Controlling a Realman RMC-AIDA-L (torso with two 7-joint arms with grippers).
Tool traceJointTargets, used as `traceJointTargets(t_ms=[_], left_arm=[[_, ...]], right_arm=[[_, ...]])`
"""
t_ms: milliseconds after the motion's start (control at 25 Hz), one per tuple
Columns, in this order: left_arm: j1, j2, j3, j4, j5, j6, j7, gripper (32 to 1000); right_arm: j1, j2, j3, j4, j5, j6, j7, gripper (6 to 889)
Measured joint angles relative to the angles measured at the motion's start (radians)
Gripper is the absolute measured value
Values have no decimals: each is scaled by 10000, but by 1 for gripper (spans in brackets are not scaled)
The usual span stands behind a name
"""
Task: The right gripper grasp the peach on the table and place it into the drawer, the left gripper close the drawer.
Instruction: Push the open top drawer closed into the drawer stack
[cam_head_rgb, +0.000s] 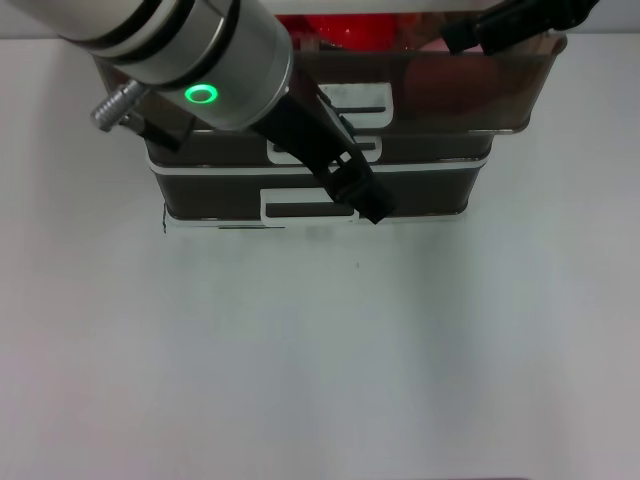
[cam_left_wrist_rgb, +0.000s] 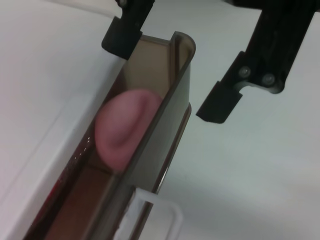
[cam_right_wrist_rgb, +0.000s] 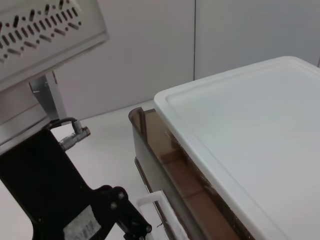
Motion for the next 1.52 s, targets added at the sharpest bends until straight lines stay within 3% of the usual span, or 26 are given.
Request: traceJointTargets(t_ms=[600, 1080, 1520], left_arm=[[-82, 16, 0, -1, 169, -174, 72, 812], [-1, 17, 0, -1, 215, -660, 281, 812], [-8, -10, 66, -245, 152, -576, 292, 812]], right_arm=[[-1, 0, 6, -55, 45, 0, 0, 868], [-69, 0, 13, -265, 59, 0, 12, 868], [-103, 0, 22, -261, 52, -15, 12, 868]])
